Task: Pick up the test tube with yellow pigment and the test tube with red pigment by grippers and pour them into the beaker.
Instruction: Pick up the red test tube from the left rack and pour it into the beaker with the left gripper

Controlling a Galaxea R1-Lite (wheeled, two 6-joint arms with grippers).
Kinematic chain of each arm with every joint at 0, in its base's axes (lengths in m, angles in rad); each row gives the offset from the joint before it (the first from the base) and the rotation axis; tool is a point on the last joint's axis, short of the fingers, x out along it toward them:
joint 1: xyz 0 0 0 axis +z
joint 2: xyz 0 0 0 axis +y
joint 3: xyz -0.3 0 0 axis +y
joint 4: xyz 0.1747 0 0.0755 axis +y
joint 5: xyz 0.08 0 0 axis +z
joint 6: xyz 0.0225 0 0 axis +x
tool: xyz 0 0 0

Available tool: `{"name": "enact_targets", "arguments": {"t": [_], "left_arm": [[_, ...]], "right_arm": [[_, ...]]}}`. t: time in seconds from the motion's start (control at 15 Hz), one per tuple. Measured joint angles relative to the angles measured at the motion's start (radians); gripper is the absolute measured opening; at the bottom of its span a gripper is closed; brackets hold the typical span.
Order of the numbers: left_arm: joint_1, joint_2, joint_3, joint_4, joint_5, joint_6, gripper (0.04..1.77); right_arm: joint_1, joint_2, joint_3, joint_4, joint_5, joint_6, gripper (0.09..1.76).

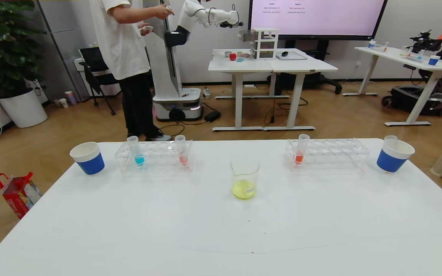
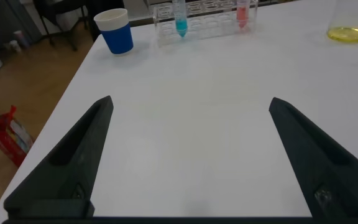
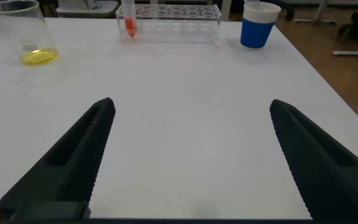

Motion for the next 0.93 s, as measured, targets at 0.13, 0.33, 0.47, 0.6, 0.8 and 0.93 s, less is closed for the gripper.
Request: {"name": "enact_targets", "arguments": {"t": [0.13, 0.33, 0.47, 0.6, 0.8, 0.93], "left_arm": [[-0.002, 0.036, -0.051, -0.002, -0.011, 0.013, 1.75], [-0.012, 0.191, -0.177, -0.038, -0.015, -0.009, 1.75], [-0.016, 0.345, -0.26, -0.109, -0.016, -0.039, 1.75], [-0.018, 0.526, -0.321, -0.235, -0.015, -0.077, 1.75], [-0.019, 0.82, -0.373, -0.482, -0.008, -0.114, 1.75], [-0.035, 1.022, -0.388, -0.662, 0.022, -0.136, 1.75]], "right_arm": [[0.0, 0.0, 0.0, 0.0, 0.0, 0.0, 1.74], [0.0, 0.0, 0.0, 0.0, 0.0, 0.0, 1.74], [0.0, 0.0, 0.0, 0.0, 0.0, 0.0, 1.74], [0.0, 0.0, 0.0, 0.0, 0.0, -0.001, 1.74], [0.0, 0.0, 0.0, 0.0, 0.0, 0.0, 1.74], [0.001, 0.0, 0.0, 0.0, 0.0, 0.0, 1.74]]}}
